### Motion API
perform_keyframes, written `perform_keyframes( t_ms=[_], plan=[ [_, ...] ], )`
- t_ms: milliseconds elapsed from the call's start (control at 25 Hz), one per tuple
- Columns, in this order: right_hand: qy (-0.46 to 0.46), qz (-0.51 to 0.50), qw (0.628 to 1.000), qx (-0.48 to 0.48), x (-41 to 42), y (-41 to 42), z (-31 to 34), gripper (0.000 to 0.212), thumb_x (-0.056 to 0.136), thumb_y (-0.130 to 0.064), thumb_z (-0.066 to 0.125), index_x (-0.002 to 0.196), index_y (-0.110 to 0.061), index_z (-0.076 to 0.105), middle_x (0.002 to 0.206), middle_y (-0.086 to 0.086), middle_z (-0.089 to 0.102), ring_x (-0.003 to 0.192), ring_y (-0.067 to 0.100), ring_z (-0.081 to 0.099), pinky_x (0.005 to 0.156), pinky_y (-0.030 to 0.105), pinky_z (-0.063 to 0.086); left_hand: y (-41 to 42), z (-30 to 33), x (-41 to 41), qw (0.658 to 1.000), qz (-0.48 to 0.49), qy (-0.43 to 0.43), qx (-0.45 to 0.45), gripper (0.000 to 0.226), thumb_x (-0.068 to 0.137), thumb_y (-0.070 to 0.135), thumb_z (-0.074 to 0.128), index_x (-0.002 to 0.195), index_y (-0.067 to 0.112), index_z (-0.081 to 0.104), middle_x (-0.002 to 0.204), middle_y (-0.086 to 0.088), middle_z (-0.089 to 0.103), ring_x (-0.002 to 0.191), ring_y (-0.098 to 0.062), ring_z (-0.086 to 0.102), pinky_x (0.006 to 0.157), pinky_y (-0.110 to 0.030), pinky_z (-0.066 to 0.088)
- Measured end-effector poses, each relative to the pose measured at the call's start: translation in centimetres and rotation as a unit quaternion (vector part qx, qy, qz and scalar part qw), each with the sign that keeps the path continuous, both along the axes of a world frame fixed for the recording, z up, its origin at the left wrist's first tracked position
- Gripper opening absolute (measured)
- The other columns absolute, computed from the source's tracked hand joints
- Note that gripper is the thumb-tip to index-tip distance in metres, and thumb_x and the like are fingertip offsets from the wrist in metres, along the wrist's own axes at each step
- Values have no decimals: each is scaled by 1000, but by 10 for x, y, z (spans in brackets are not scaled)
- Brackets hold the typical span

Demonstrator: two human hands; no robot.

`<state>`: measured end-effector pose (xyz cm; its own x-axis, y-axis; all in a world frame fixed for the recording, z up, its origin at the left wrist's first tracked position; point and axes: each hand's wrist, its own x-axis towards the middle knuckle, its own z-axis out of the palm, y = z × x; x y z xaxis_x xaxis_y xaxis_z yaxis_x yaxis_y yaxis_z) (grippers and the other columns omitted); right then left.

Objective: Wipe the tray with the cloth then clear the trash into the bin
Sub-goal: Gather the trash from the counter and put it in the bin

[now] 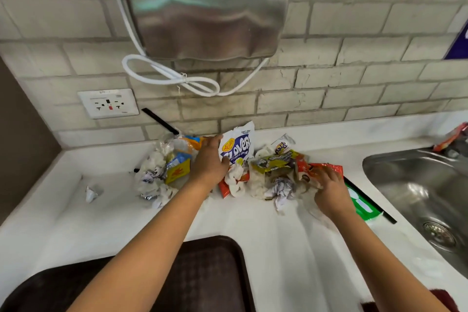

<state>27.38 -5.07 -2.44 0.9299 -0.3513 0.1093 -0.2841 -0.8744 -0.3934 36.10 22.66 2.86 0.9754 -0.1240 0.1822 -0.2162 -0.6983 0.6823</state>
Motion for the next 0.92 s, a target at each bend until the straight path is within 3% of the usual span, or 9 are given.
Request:
perform_keyframes(
  t_ms=[80, 200, 360, 480, 600, 800, 920],
  plan=[
    [34, 9, 999, 13, 9, -7, -8, 64, 75, -1, 52, 137, -17, 43, 145, 8, 40, 134, 32, 33, 108, 46, 33, -13, 7, 18, 999, 29, -23, 14, 63, 85, 13, 59, 142, 13, 32, 140, -11, 40, 124, -27, 47, 99, -38, 44],
    [68, -25, 994, 77, 15, -12, -14, 61, 80, -11, 52, 138, -28, 40, 137, 8, 50, 117, 34, 52, 93, 42, 46, -26, 16, 40, 995, 61, 22, 78, 68, 86, 24, 61, 144, 14, 28, 132, -12, 53, 122, -31, 50, 95, -39, 46],
    [48, -54, 992, 101, 19, -13, -15, 41, 88, -25, 49, 128, -33, 50, 121, 8, 62, 108, 32, 58, 86, 39, 49, -31, 20, 54, 982, 53, 90, 160, 45, 81, 32, 65, 121, 11, 58, 119, -12, 63, 110, -30, 58, 83, -34, 48],
    [-42, -64, 989, 128, 15, -10, -12, 40, 90, -15, 44, 124, -33, 56, 116, 8, 65, 100, 33, 61, 74, 32, 46, -32, 17, 48, 992, 24, 70, 105, 26, 87, 15, 54, 104, -1, 66, 106, -21, 66, 97, -33, 61, 69, -31, 44],
    [-123, -77, 978, 152, 4, -9, -6, 42, 89, -8, 43, 120, -31, 59, 109, 7, 66, 89, 31, 62, 66, 30, 40, -26, 24, 29, 998, 21, -18, 51, 23, 89, 6, 48, 99, -5, 65, 100, -24, 66, 92, -35, 61, 65, -26, 36],
    [-212, -106, 953, 190, -19, -1, 12, 38, 89, -7, 44, 120, -22, 60, 78, 9, 62, 69, 32, 53, 62, 31, 38, -8, 35, -3, 995, 10, -104, 7, 27, 92, 7, 44, 108, 6, 66, 104, -19, 67, 93, -31, 60, 68, -24, 36],
    [-256, -106, 933, 229, -36, 14, 27, 38, 83, -23, 42, 115, -16, 62, 76, 10, 62, 68, 30, 52, 61, 31, 38, 0, 42, -22, 988, 18, -152, -32, 31, 89, 1, 46, 114, 5, 64, 109, -18, 66, 98, -31, 61, 74, -23, 39]
  ],
)
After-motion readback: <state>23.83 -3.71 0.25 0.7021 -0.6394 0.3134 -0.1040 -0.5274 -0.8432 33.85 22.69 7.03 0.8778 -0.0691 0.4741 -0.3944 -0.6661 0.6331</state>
